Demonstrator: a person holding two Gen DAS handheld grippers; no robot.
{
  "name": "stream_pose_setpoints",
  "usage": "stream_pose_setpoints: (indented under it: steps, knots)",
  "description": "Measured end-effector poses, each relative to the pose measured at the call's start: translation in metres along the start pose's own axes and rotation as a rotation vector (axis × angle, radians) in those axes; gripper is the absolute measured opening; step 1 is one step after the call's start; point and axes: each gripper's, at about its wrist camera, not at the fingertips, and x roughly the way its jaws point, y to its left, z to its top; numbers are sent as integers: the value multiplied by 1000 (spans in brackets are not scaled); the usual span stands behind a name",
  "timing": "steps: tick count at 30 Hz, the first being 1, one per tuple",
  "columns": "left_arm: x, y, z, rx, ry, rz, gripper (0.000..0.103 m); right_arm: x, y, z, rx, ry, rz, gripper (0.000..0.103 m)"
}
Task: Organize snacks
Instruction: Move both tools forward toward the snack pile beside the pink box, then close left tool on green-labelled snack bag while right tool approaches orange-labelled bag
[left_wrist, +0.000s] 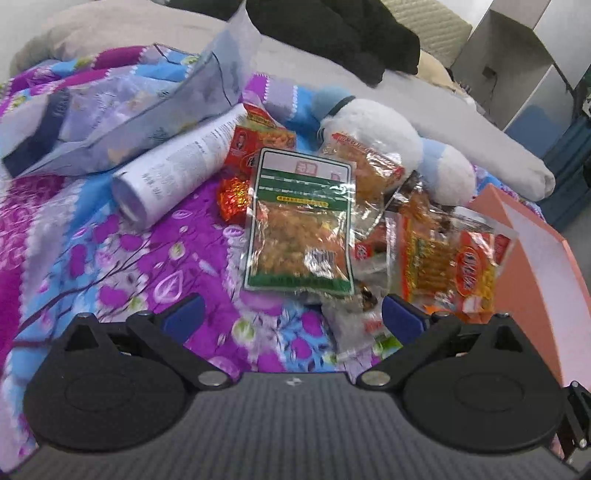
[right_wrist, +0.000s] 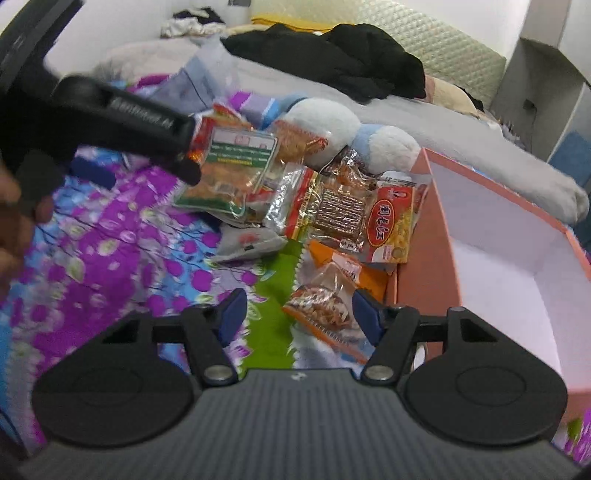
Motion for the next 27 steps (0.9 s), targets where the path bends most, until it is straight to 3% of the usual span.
stream_pose_setpoints:
  steps: [9, 12, 18, 21, 23, 24, 27]
  knots:
    - [74, 2, 24, 25, 70, 10, 103, 49, 10, 2, -163, 22, -91, 65]
    - [87, 3, 26, 44, 72, -13, 103, 58, 12, 0, -222, 22, -113, 65]
    - [96, -3, 25, 73, 65, 0, 103, 76, 8, -6, -223, 78, -108, 62]
    - [95, -4, 23, 88, 54, 15, 97, 76, 9, -7, -230, 79, -116, 60]
    - [92, -5, 22, 95, 49, 19, 91, 75, 10, -6, -228, 80, -118, 55]
    - [88, -4, 20, 92, 51, 19, 88, 74, 11, -6, -227, 79, -115, 47]
    - [84, -8, 19, 119, 48, 23, 78, 72, 11, -4, -223, 78, -111, 43]
